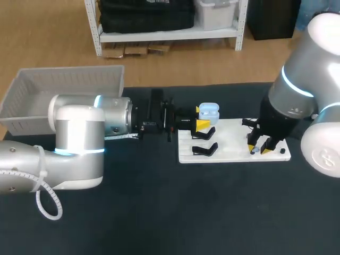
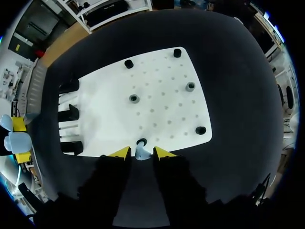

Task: Pick up each earbud case from the left stands, insert the matching earbuds, close the lid, and place the case in the box.

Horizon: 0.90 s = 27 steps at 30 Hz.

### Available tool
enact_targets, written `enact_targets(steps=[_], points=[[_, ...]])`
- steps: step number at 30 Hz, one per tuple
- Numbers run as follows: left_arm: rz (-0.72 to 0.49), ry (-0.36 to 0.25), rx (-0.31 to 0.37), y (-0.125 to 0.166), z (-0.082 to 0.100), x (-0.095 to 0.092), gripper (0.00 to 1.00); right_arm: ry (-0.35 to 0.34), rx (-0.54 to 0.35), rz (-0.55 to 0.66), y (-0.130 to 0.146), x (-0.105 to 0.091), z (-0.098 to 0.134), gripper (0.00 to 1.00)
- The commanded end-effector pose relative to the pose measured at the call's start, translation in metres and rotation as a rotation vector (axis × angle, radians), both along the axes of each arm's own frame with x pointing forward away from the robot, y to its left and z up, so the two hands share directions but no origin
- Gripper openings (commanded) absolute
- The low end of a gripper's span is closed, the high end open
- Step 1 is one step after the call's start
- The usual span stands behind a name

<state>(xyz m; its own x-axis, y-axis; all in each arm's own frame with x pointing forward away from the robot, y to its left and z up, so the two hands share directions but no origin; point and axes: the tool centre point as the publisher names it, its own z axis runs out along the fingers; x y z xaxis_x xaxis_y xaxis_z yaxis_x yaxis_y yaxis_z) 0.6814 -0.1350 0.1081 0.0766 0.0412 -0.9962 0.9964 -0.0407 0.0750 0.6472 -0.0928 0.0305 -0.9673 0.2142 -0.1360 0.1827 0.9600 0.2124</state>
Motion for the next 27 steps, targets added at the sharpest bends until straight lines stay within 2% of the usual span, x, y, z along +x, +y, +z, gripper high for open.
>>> enact_targets(steps=[1, 8, 9, 12, 19, 27], points=[[0.003, -0.003, -0.005, 0.000, -0.001, -0.001, 0.00, 0.006, -0.001, -0.001, 0.001, 0.002, -0.001, 0.23], [0.003, -0.003, -0.005, 0.000, -0.001, -0.001, 0.00, 0.016, 0.000, -0.003, 0.001, 0.001, -0.002, 0.18], [0.003, -0.003, -0.005, 0.000, -0.001, -0.001, 0.00, 0.016, 0.000, -0.004, 0.000, 0.001, -0.002, 0.15], [0.003, -0.003, -0.005, 0.000, -0.001, -0.001, 0.00, 0.015, -0.001, -0.004, 0.000, 0.001, -0.001, 0.00], [0.003, -0.003, -0.005, 0.000, -0.001, -0.001, 0.00, 0.008, 0.006, -0.003, -0.003, -0.002, 0.011, 0.00], [0.003, -0.003, -0.005, 0.000, -0.001, -0.001, 0.00, -0.004, -0.001, 0.004, -0.005, -0.011, 0.048, 0.00]])
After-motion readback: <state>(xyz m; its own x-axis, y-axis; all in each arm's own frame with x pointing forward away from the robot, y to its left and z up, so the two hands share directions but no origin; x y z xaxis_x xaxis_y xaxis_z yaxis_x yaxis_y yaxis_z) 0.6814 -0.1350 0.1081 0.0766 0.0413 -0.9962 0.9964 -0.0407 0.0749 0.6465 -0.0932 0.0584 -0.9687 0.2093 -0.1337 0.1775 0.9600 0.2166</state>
